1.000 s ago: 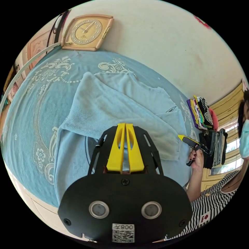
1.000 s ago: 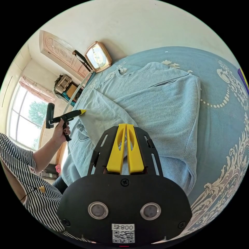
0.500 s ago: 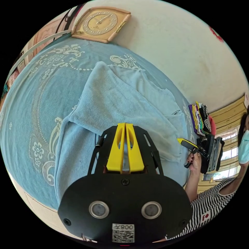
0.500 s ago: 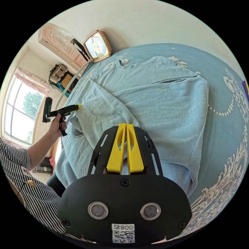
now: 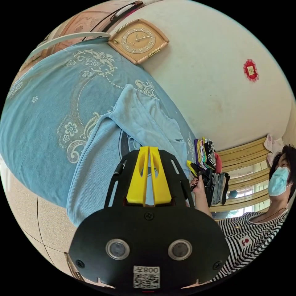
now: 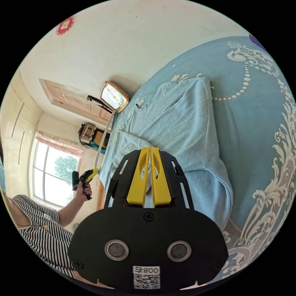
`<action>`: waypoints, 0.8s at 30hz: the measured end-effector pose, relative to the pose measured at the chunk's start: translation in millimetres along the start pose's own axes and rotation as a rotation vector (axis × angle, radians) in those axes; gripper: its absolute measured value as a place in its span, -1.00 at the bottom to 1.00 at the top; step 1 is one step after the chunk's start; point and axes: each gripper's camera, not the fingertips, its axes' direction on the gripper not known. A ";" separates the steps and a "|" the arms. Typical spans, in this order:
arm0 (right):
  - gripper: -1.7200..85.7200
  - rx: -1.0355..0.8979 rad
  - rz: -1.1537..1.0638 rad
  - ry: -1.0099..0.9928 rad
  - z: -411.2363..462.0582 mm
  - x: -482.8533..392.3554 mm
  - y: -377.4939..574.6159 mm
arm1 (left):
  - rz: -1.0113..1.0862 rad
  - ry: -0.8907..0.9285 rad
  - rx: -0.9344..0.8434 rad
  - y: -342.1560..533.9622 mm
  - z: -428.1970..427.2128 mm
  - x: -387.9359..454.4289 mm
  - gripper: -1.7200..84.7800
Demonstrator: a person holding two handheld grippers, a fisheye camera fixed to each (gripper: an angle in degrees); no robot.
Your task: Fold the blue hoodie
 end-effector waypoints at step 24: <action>-0.82 0.063 0.469 -0.121 -203.2 121.8 335.5 | -0.208 0.303 -0.058 232.0 -76.2 -216.9 -0.88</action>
